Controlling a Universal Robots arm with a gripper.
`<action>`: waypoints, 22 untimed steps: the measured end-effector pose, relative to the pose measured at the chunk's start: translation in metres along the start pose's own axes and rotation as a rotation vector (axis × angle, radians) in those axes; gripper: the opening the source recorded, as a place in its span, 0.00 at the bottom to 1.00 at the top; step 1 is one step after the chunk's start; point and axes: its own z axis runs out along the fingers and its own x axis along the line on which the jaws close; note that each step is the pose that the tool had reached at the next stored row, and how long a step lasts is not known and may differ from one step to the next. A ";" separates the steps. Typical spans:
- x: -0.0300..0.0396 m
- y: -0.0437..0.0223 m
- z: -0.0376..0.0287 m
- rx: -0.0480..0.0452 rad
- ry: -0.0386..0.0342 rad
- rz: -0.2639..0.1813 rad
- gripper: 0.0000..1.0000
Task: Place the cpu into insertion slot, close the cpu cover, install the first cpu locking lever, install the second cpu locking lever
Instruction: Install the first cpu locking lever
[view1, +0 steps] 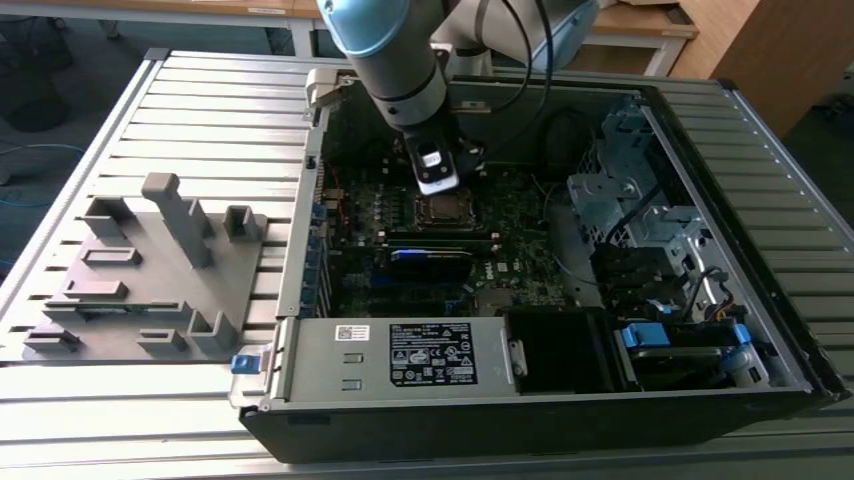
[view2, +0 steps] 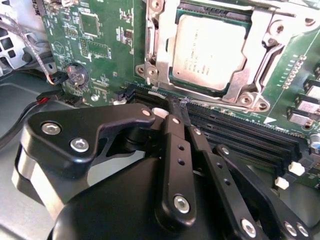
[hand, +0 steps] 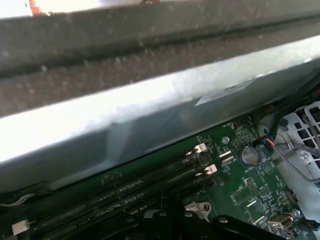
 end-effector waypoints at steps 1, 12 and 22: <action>0.0001 -0.0002 0.0005 0.0008 -0.0007 0.000 0.11; 0.0010 -0.0014 0.0038 0.0080 -0.0096 -0.004 0.11; 0.0012 -0.0015 0.0037 0.0025 -0.0075 -0.001 0.11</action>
